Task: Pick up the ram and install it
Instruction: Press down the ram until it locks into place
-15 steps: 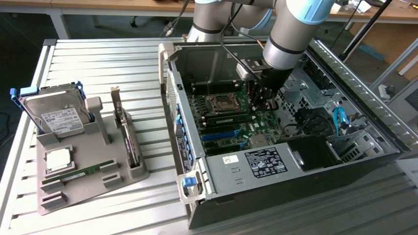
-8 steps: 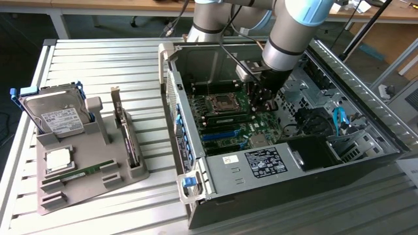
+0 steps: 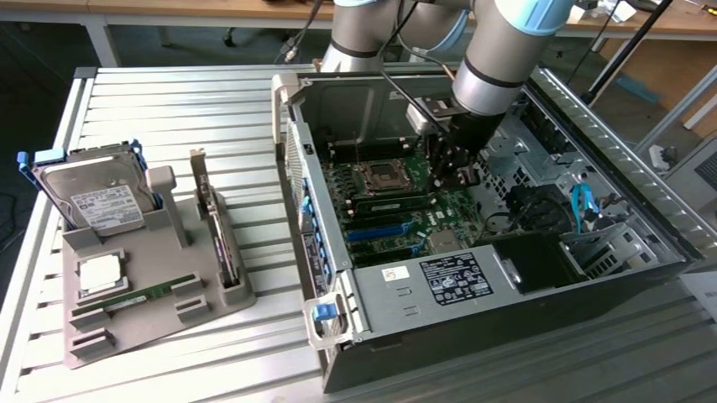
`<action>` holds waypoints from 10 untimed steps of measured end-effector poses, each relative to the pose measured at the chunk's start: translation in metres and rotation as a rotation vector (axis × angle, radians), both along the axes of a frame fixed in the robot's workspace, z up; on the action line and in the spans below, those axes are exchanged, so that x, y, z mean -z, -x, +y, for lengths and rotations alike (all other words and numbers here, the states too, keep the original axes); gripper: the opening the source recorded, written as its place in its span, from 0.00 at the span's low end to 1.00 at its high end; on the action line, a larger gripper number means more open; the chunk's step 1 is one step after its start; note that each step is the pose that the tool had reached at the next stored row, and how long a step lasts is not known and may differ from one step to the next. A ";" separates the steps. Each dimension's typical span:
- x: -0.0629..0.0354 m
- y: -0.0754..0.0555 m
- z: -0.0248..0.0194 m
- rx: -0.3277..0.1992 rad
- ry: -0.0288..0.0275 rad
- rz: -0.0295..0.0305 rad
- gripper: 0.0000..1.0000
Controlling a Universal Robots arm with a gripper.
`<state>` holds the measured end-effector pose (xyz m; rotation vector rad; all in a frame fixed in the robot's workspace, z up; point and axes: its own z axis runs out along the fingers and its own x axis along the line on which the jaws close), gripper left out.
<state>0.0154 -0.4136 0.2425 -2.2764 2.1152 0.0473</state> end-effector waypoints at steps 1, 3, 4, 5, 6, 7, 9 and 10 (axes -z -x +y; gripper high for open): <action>-0.0010 0.000 0.0000 0.000 0.0001 0.0000 0.11; -0.0011 0.000 0.0000 0.000 -0.0001 -0.0001 0.11; -0.0011 0.002 0.0000 0.000 0.0000 0.0000 0.11; -0.0012 0.004 0.0000 0.000 0.0002 0.0000 0.11; -0.0012 0.009 -0.0001 0.000 0.0003 0.0000 0.11; -0.0012 0.013 -0.0001 0.000 0.0003 -0.0001 0.11; -0.0012 0.022 0.0000 0.000 0.0004 0.0000 0.11; -0.0011 0.026 0.0000 0.000 0.0003 -0.0002 0.11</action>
